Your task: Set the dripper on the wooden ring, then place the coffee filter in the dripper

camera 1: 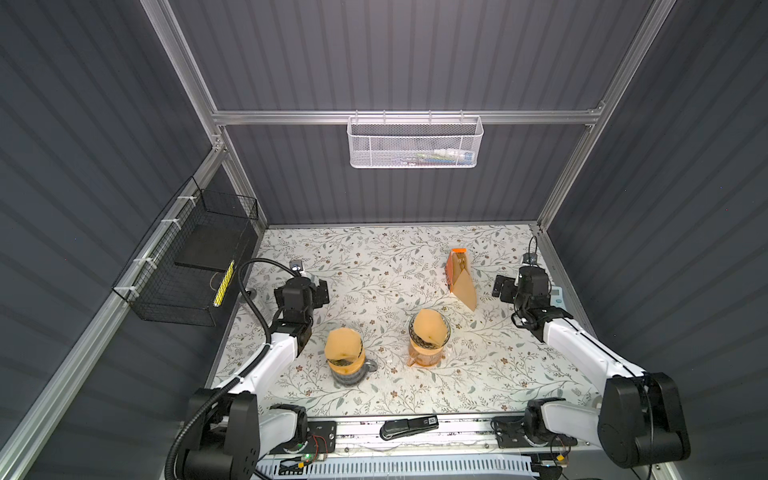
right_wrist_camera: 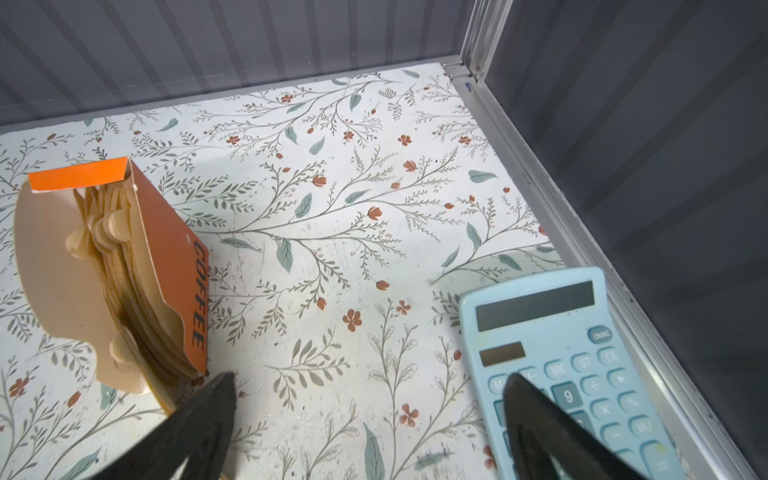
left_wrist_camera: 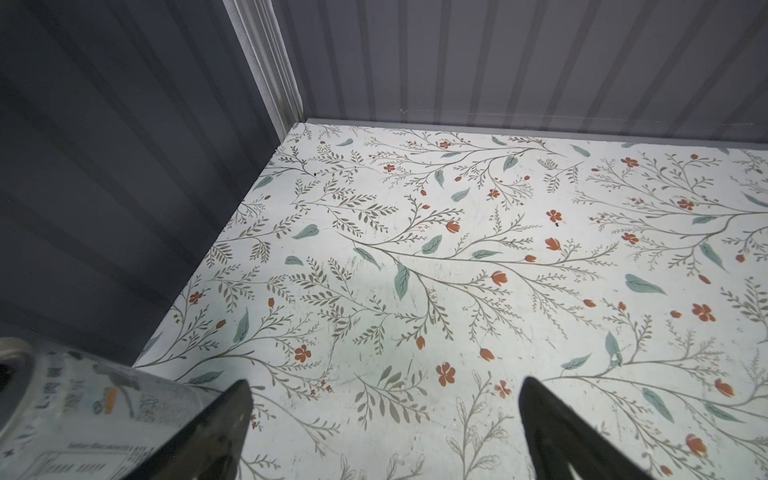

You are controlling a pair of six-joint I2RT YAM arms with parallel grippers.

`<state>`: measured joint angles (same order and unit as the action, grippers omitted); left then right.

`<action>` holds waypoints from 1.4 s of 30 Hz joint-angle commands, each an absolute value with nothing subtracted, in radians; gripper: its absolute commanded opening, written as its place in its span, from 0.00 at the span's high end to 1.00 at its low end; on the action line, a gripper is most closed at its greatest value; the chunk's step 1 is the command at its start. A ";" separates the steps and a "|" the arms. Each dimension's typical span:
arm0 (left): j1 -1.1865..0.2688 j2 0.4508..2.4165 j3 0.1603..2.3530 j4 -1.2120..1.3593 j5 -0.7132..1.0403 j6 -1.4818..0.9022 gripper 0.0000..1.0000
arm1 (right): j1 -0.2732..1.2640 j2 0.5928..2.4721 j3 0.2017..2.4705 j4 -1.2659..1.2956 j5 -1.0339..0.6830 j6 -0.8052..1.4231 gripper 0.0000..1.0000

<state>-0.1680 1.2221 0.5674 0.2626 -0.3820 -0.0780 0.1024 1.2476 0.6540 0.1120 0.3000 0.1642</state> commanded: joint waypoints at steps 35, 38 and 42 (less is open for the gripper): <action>-0.101 1.714 0.409 1.037 -0.278 0.015 0.00 | -0.040 1.430 0.355 0.895 0.089 0.057 0.01; -0.100 1.713 0.458 0.930 -0.257 0.020 0.00 | -0.058 1.469 0.318 1.005 0.043 0.061 0.01; -0.097 1.717 0.468 0.917 -0.252 0.020 0.00 | -0.058 1.463 0.324 0.982 0.044 0.063 0.01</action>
